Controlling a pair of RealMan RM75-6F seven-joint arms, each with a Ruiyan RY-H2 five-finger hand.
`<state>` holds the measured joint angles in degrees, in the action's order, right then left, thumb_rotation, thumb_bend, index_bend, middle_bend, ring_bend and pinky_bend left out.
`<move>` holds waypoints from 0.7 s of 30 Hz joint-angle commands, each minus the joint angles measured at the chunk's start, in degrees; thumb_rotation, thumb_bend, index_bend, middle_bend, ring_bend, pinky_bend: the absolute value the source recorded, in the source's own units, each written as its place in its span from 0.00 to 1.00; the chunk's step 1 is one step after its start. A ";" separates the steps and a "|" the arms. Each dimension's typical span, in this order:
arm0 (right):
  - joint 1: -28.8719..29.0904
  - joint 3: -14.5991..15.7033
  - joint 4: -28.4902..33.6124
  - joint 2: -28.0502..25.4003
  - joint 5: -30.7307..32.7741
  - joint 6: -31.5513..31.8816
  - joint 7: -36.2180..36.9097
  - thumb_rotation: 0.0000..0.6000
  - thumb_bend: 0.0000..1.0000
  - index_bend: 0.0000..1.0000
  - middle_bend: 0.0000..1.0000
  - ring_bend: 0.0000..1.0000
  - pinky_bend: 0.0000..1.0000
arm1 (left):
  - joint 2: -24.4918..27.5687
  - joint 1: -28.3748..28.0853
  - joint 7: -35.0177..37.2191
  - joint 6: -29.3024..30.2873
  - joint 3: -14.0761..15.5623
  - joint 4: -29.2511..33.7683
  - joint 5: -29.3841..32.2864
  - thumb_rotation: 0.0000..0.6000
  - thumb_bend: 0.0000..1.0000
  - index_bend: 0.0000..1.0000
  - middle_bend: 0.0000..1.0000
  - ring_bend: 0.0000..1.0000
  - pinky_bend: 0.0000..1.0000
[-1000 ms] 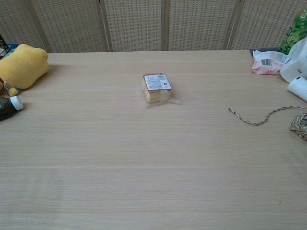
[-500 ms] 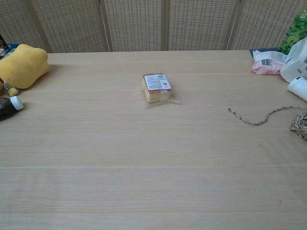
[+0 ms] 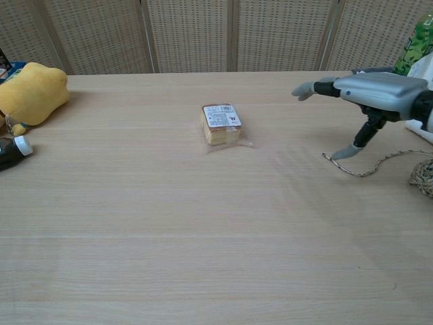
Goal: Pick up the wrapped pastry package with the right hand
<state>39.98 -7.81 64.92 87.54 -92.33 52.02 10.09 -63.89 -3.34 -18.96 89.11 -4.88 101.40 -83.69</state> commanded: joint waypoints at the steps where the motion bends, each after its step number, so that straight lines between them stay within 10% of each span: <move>1: 3.73 -0.60 -4.24 3.11 0.38 -3.19 2.23 1.00 0.00 0.00 0.00 0.00 0.00 | -0.40 -0.25 -0.08 -0.44 -0.34 -0.80 0.91 1.00 0.00 0.17 0.00 0.00 0.00; 21: 21.08 -5.04 -30.29 22.98 7.57 -16.40 8.38 1.00 0.00 0.00 0.00 0.00 0.00 | -3.15 -1.16 -2.04 -1.88 -1.47 -6.54 5.60 1.00 0.00 0.17 0.00 0.00 0.00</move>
<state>59.40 -12.41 37.47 108.10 -85.99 37.44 18.04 -66.97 -4.47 -20.94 87.27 -6.33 94.94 -78.16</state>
